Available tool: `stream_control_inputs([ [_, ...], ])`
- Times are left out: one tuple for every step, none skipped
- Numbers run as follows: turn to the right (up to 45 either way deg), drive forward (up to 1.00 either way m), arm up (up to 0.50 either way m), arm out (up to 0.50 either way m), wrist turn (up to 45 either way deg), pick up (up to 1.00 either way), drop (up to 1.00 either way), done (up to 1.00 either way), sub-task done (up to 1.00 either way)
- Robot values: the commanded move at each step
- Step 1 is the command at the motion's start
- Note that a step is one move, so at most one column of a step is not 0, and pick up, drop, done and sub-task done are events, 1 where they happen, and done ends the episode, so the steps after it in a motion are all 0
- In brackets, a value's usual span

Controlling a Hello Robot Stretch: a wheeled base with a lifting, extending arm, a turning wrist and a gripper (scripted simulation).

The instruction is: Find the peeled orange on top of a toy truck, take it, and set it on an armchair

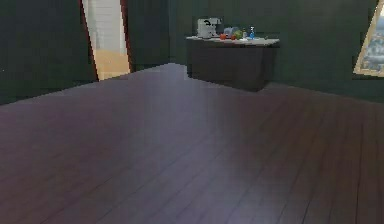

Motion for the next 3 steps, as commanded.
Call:
stream_control_inputs([
  [0.0, 1.00, 0.00, 0.00, 0.0, 0.00, 0.00, 0.00, 0.00],
  [0.0, 1.00, 0.00, 0.00, 0.0, 0.00, 0.00, 0.00, 0.00],
  [0.0, 1.00, 0.00, 0.00, 0.0, 0.00, 0.00, 0.00, 0.00],
])
